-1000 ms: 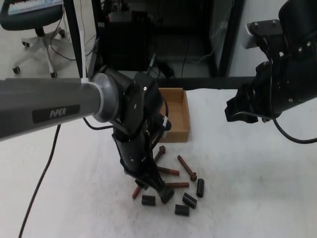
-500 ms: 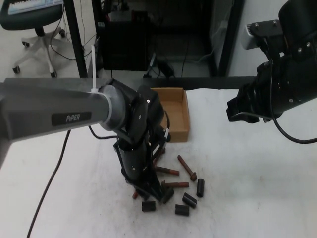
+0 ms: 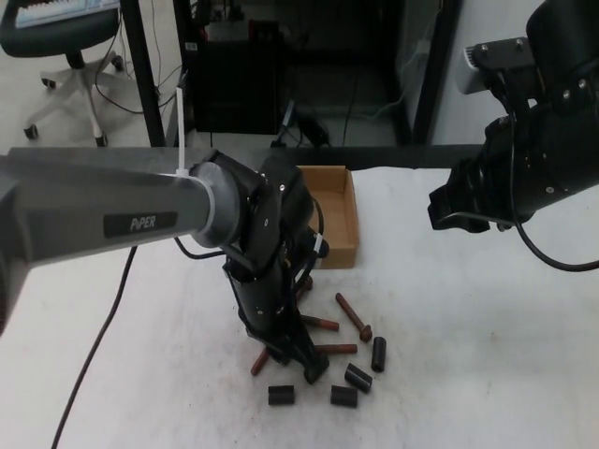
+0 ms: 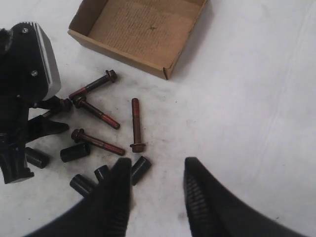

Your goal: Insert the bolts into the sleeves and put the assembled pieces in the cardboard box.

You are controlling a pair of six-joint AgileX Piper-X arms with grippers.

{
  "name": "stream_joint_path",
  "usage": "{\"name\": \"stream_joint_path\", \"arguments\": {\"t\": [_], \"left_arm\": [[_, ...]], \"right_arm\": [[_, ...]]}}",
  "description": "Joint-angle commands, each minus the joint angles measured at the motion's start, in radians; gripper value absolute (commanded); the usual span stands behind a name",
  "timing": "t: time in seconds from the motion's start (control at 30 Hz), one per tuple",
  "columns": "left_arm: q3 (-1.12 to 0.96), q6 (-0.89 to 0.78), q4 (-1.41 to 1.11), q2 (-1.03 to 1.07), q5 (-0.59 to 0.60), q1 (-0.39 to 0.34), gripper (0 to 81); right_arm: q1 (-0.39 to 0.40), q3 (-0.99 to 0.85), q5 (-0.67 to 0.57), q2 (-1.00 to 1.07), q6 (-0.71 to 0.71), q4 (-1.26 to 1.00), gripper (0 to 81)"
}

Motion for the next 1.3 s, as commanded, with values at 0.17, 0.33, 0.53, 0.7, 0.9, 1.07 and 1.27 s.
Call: {"name": "stream_joint_path", "arguments": {"t": [0.17, 0.33, 0.53, 0.7, 0.9, 1.07, 1.27], "left_arm": [[0.001, 0.019, 0.026, 0.070, -0.008, -0.003, 15.6], [0.001, 0.122, 0.006, 0.070, -0.050, -0.003, 0.2], [0.001, 0.122, 0.015, 0.046, -0.096, 0.003, 0.2], [0.001, 0.098, -0.012, -0.090, -0.085, 0.027, 0.2], [0.096, -0.053, -0.149, -0.365, 0.003, 0.122, 0.2], [0.289, -0.119, -0.269, -0.655, 0.123, 0.239, 0.2], [0.565, -0.278, -0.508, -0.989, 0.488, 0.400, 0.2]], "right_arm": [[0.001, -0.011, 0.021, -0.004, -0.016, 0.000, 33.5], [0.001, -0.011, 0.021, -0.004, -0.016, 0.000, 33.5], [0.001, -0.011, 0.039, -0.004, -0.016, 0.000, 33.5], [0.001, -0.011, 0.039, -0.004, -0.033, 0.000, 33.5], [0.001, -0.011, -0.014, -0.004, -0.045, 0.000, 33.5], [0.001, -0.009, -0.173, 0.005, -0.060, 0.000, 29.8], [0.093, -0.009, -0.129, 0.111, -0.186, -0.008, 27.2]]}}
